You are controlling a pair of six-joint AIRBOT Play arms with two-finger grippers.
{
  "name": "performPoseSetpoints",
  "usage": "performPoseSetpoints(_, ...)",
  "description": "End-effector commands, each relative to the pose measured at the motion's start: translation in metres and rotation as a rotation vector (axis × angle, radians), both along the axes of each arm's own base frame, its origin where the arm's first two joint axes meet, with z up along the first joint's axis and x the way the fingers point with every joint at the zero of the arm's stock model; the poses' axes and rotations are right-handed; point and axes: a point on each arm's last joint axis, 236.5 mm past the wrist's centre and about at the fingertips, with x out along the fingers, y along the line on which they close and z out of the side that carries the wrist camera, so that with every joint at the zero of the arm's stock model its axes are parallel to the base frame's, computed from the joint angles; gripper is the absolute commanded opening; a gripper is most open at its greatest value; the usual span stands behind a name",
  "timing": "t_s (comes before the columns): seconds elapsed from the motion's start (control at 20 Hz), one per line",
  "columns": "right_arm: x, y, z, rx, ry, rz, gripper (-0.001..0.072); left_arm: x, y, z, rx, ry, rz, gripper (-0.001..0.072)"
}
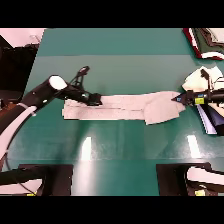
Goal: Fold the shirts.
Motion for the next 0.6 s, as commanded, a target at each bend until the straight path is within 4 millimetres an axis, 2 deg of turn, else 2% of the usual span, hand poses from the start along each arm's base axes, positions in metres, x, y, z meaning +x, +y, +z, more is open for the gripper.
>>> performPoseSetpoints(0.0,0.006,0.021,0.063,0.023,-0.095,-0.007,0.0011,0.010,-0.053,-0.015,-0.018,0.009,-0.068,0.0022)
performPoseSetpoints(0.15,0.014,0.057,0.115,0.004,-0.175,0.069,0.0012,0.015,-0.095,-0.030,-0.022,0.009,-0.142,0.0022)
performPoseSetpoints(0.25,0.015,0.088,0.143,0.003,-0.218,0.146,0.0011,0.011,-0.113,-0.042,-0.018,0.030,-0.188,0.0021)
performPoseSetpoints(0.4,0.011,0.138,0.170,0.004,-0.259,0.288,0.0011,0.020,-0.120,-0.053,-0.013,0.043,-0.163,0.0022)
performPoseSetpoints(0.55,0.010,0.180,0.183,0.014,-0.293,0.395,0.0012,0.031,-0.116,-0.055,0.008,0.012,-0.138,0.0022)
